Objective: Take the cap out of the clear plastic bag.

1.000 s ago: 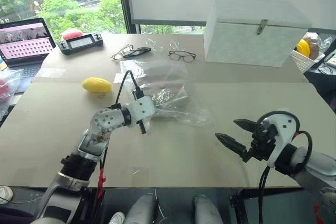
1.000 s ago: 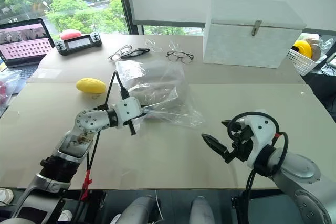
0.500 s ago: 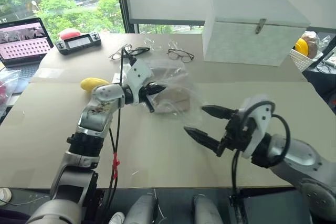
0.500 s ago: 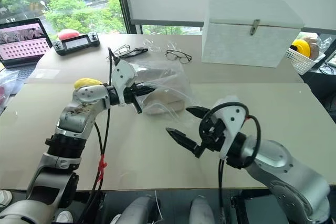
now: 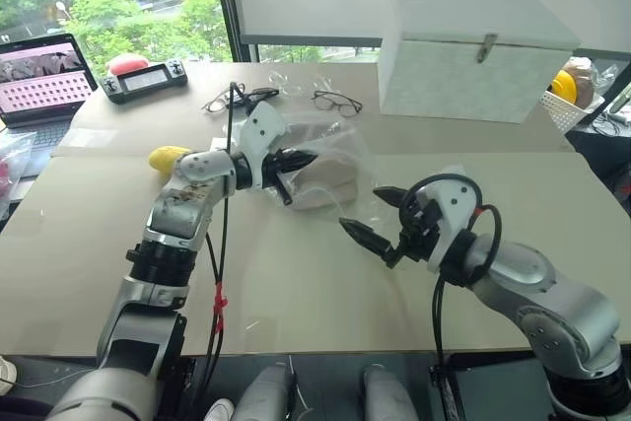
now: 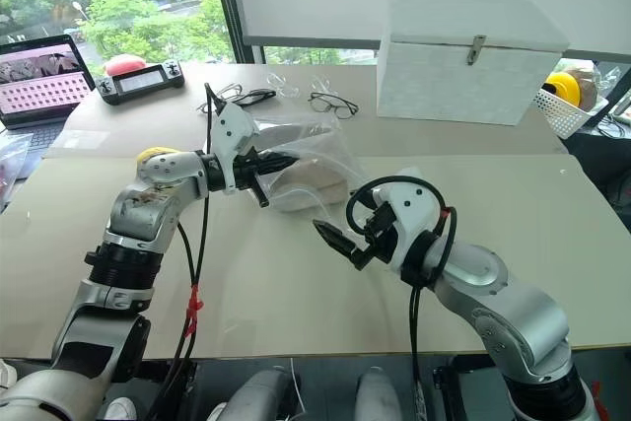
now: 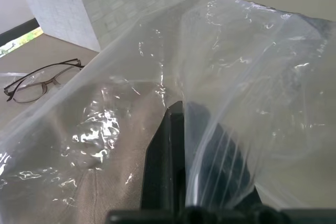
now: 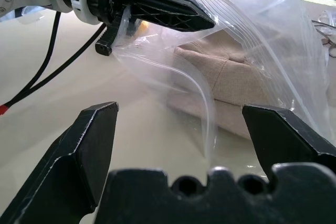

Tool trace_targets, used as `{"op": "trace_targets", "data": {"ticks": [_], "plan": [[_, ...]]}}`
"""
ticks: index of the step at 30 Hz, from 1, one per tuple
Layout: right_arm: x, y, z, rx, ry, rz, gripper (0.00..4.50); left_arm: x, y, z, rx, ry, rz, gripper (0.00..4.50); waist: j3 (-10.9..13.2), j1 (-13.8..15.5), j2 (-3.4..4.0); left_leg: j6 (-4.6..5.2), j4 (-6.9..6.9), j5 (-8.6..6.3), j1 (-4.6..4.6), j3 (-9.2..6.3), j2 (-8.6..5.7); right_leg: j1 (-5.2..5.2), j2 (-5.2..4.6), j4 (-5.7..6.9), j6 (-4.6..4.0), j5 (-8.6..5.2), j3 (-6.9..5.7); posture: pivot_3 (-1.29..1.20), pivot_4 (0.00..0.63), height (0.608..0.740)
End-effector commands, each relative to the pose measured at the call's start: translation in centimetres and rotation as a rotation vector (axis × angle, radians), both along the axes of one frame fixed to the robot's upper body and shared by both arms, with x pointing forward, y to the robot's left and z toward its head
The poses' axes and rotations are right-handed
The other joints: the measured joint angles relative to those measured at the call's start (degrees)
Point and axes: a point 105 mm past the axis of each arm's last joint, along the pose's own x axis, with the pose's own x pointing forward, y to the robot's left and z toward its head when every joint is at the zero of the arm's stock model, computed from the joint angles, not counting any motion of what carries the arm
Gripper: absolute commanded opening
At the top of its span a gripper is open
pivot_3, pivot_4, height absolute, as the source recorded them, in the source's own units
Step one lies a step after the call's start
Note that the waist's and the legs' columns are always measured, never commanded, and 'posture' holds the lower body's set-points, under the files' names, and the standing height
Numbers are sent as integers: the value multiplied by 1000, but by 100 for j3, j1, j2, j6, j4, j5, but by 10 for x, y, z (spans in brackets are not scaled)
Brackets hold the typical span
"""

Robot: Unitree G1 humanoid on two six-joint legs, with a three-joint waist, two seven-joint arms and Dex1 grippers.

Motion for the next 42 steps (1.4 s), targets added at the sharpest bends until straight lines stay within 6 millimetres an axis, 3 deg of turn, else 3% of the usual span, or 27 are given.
{"op": "trace_targets", "data": {"ticks": [1,9,10,11,13,16,17,20,28,32,35,40,42], "plan": [[-3,3,8,3,-42,17,4500,-2,-1,16,-26,-48,-17,26,0,-10,0,0,0,0,0,0,0,0,0,0,0,0,0,0,150,740],[-3,3,8,3,-43,17,4500,-2,-1,16,-26,-48,-17,26,0,-12,0,0,0,0,-1,0,-1,-1,0,0,0,0,1,0,150,740],[67,8,-15,1,-25,-201,4500,-1,-5,16,-15,-46,-30,26,0,-14,0,0,0,0,-1,0,0,-1,0,1,0,0,0,0,150,740],[105,26,-37,-94,-38,-309,4500,0,-8,16,-1,-50,-41,26,0,-146,-31,0,0,0,-1,0,0,-2,0,1,0,0,1,0,150,740],[133,58,-57,-260,-124,-366,4500,0,-10,15,19,-54,-52,26,12,-252,-13,-19,-3,-6,65,34,15,25,28,-15,2,31,7,0,150,740],[140,65,-57,-257,-169,-358,4500,0,-9,15,17,-53,-49,26,12,-210,-10,-31,-35,23,75,-3,27,10,42,-14,2,33,0,0,150,740],[141,66,-58,-255,-178,-356,4500,0,-8,14,16,-52,-47,26,11,-195,-9,-43,-40,19,70,-2,30,-10,45,8,-40,55,2,0,150,740],[140,65,-60,-256,-194,-351,4500,-1,-8,13,11,-49,-45,26,8,-205,-11,-107,-10,52,-12,-2,16,-110,32,97,-53,63,5,0,150,740],[133,53,-43,-191,-224,-377,4500,-2,-5,11,4,-48,-32,26,9,-193,-9,-45,-11,11,1,4,-1,-100,24,68,-52,61,2,0,150,740],[115,85,-23,-95,-256,-218,4500,0,-4,11,-2,-47,-20,26,9,-231,-9,-48,-10,13,6,8,-1,-101,28,69,-52,62,3,0,150,740],[79,120,-33,-165,-296,62,4500,1,-6,11,-3,-47,-20,26,9,-284,-9,-48,-11,13,9,9,3,-102,31,71,-53,62,3,0,150,740],[51,117,-25,-94,-276,165,4500,1,-6,11,-2,-47,-20,26,9,-289,-9,-48,-10,10,0,8,0,-101,30,80,-52,62,1,0,150,740],[52,108,-27,-130,-278,140,4500,1,-5,10,2,-45,-20,26,9,-277,-9,-47,-8,10,-3,7,1,-101,29,79,-52,62,1,0,150,740]]}}
